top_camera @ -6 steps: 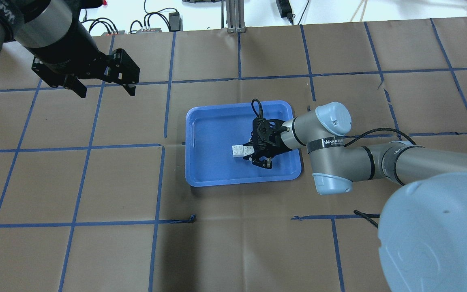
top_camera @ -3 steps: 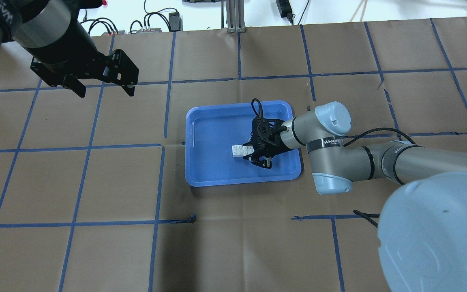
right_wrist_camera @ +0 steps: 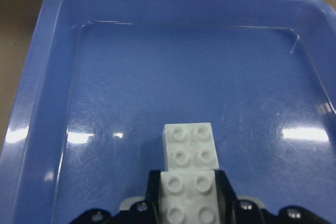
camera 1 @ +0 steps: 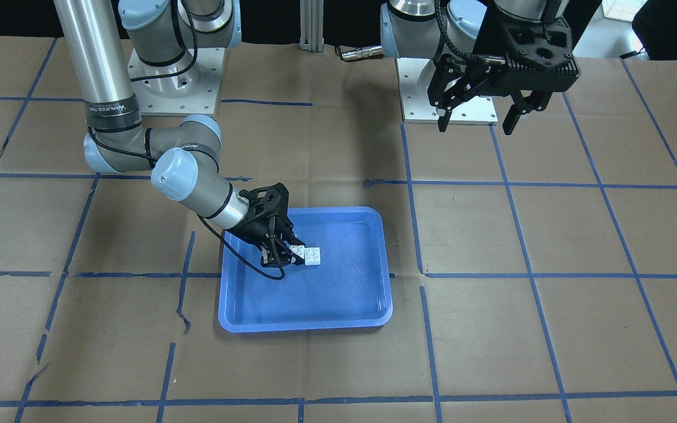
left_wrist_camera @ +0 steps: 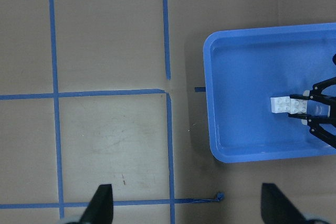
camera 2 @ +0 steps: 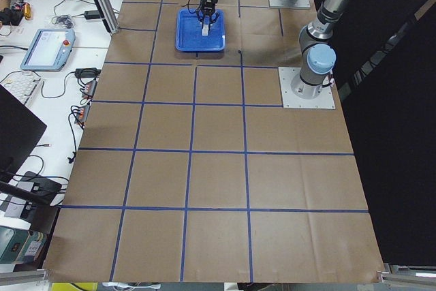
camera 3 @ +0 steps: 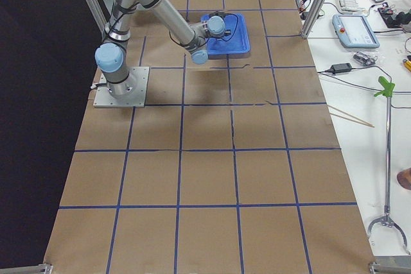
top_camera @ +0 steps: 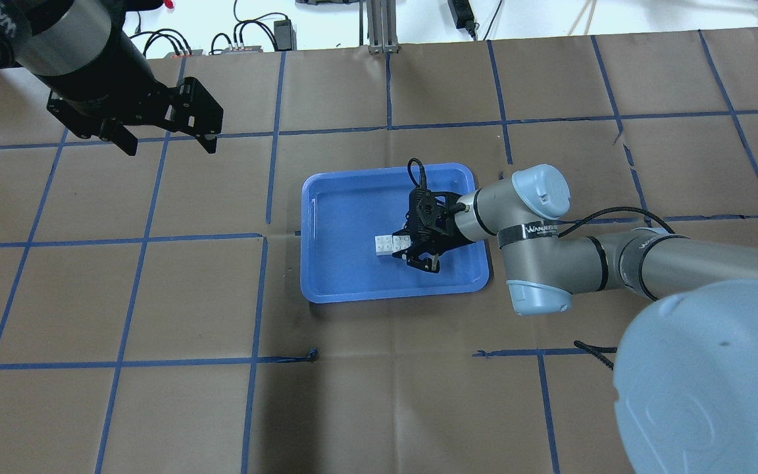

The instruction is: Assemble white blocks and place on blue tray

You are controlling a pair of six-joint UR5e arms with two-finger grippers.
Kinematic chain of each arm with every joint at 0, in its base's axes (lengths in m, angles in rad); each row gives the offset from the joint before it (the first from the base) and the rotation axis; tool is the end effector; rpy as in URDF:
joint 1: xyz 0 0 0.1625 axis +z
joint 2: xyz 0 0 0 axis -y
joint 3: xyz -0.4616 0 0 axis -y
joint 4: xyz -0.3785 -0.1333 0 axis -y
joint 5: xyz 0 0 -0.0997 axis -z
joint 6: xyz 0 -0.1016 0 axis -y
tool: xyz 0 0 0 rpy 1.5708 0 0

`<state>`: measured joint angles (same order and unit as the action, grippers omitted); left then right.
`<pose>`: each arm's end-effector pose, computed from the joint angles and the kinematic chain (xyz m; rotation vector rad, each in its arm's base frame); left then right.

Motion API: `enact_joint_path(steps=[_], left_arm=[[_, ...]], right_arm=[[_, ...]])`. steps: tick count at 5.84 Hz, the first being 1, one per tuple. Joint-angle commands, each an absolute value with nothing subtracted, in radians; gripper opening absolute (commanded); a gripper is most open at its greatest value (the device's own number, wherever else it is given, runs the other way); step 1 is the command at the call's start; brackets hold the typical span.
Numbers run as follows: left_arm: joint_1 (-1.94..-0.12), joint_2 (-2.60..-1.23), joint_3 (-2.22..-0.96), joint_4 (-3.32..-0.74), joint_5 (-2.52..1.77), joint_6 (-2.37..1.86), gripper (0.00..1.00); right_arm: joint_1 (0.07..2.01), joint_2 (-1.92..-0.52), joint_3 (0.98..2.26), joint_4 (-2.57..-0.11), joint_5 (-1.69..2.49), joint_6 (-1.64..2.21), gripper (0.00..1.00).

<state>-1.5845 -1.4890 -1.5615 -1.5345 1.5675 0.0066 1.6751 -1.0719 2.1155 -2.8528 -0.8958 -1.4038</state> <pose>-0.1398 -0.4491 0.5689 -0.0321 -3.1313 0.1997 0.2506 -0.5035 0.1872 -1.8793 1.8397 -0.8084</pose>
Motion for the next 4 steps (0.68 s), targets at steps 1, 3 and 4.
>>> enact_joint_path(steps=[1, 3, 4], left_arm=[[-1.575, -1.489, -1.56, -1.531, 1.563, 0.008, 0.99], [-1.575, -1.486, -1.56, -1.532, 1.562, 0.006, 0.99], [-1.575, -1.483, -1.56, -1.532, 1.568, 0.008, 0.99]], right_arm=[[1.675, -1.071, 2.115, -2.853, -0.89, -1.405, 0.21], [1.675, -1.068, 2.115, -2.853, -0.888, -1.405, 0.21], [1.675, -1.068, 2.115, -2.853, -0.885, -1.398, 0.21]])
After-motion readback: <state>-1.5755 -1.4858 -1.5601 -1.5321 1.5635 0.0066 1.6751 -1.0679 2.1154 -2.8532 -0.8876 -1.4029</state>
